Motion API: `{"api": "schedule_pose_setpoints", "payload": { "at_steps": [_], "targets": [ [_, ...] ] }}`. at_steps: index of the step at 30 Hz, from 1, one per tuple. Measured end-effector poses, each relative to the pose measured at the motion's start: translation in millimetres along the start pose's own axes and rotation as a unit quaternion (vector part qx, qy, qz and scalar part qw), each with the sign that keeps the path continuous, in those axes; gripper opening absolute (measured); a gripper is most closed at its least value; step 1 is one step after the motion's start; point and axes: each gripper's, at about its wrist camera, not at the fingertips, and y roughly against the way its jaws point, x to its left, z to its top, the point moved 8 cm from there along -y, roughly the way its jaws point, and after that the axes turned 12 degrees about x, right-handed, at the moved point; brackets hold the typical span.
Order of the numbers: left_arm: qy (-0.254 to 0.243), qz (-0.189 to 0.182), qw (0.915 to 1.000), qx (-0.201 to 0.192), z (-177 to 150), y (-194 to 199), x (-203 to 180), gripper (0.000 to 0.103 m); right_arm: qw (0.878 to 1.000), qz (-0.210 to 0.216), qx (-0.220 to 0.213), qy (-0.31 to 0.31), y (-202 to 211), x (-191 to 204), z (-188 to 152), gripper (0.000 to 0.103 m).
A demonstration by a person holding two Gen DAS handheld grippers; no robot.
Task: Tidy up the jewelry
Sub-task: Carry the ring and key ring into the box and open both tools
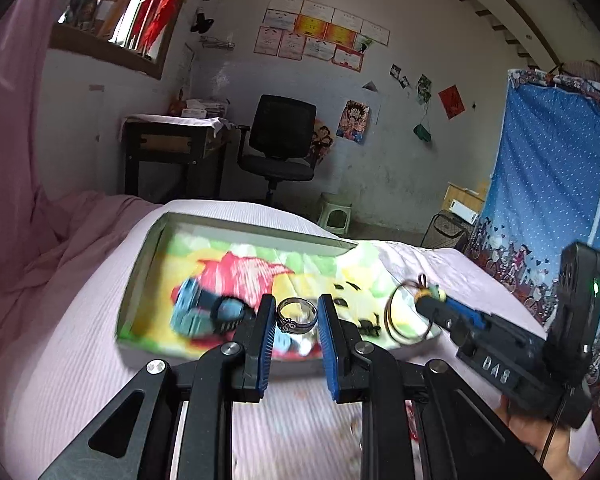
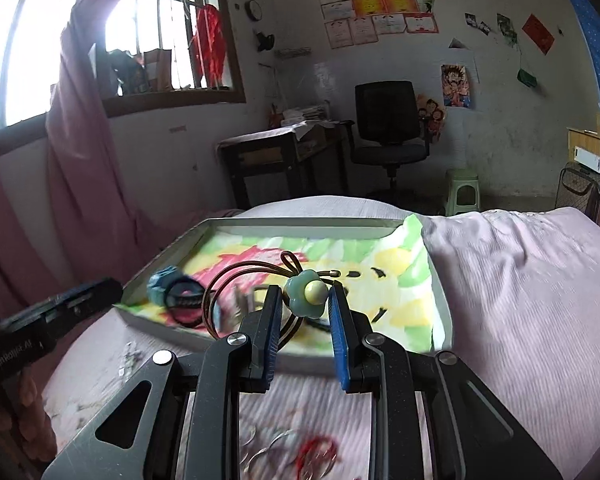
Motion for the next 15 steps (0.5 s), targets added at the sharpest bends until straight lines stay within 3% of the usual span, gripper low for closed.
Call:
{"api": "schedule_pose_setpoints", "payload": {
  "at_steps": [4, 15],
  "targets": [
    [0.003, 0.017, 0.9996, 0.022, 11, -25, 1, 0.020, 1.000, -0.017, 0.013, -0.017, -20, -14, 1, 0.021],
    [0.015, 0.063, 0.9904, 0.122, -1, -79, 14, 0.020, 0.996, -0.055, 0.056, -0.047, -59, -40, 0, 0.021]
  ]
}}
